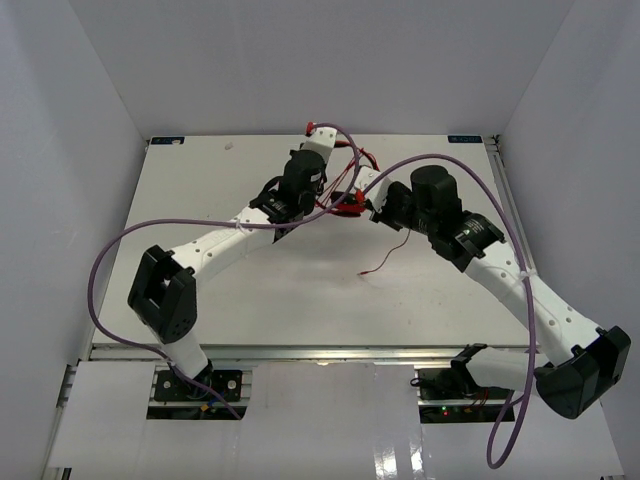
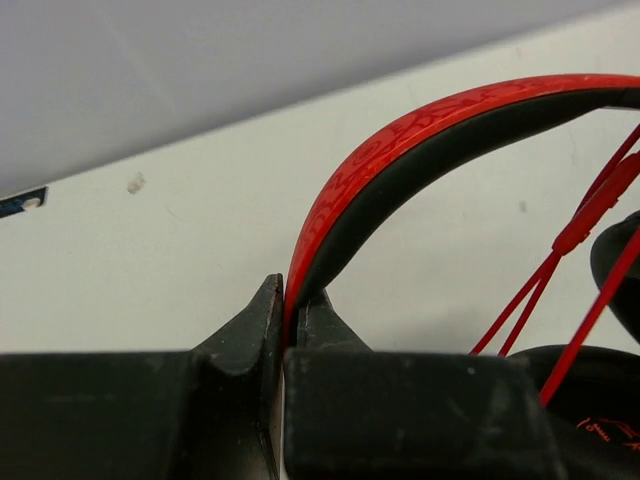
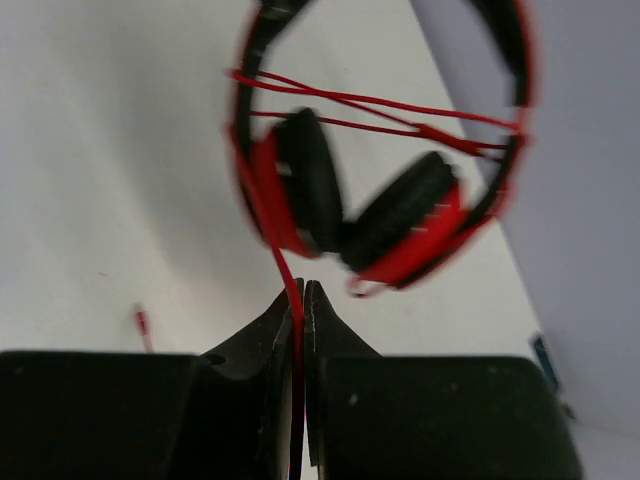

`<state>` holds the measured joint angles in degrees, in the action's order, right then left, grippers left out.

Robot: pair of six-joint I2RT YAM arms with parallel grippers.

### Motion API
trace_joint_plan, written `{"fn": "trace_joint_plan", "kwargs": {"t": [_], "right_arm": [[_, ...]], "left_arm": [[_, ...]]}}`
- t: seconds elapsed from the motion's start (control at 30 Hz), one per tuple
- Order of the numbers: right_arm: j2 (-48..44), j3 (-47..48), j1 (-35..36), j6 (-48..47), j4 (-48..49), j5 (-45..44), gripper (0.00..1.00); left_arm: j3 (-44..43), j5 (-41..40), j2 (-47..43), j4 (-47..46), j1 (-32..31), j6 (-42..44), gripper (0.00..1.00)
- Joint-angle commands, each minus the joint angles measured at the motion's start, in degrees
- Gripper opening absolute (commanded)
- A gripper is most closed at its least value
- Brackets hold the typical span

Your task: Wrap the headphones

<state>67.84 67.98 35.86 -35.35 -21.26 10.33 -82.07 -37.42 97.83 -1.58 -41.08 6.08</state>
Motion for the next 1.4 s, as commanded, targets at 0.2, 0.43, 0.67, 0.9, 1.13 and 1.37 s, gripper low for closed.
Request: {"fn": "trace_joint_plan", "kwargs": {"t": [0.2, 0.43, 0.67, 0.9, 1.13, 1.37], "right_arm": [[-1.0, -4.5, -3.6, -18.1, 14.4, -20.4, 0.08], [2.5, -5.0, -15.5, -7.0, 14.4, -0.8, 0.08], [7.8, -6.1, -25.9, 7.7, 14.3, 37.9, 0.08], [12.4, -12.1, -25.7, 40.3, 41.4, 62.0, 0.08], [16.3, -21.5, -23.4, 68.8, 78.4, 64.4, 0.1], [20.3, -25.8, -21.5, 89.3, 101.3, 63.6, 0.11]], "left_arm": [[15.8, 34.9, -20.3, 5.4, -0.1, 7.7, 0.0], [22.7, 50.8, -29.7, 2.3, -0.1, 6.2, 0.0], [22.8, 55.7, -31.5, -6.0, 0.1, -8.1, 0.0], [20.0, 56.0, -27.9, -20.8, 0.1, -27.6, 0.0], [19.5, 42.2, -25.7, -30.5, -0.4, -40.7, 0.0], [15.8, 25.0, -22.8, -30.4, -2.5, -41.2, 0.0]]}}
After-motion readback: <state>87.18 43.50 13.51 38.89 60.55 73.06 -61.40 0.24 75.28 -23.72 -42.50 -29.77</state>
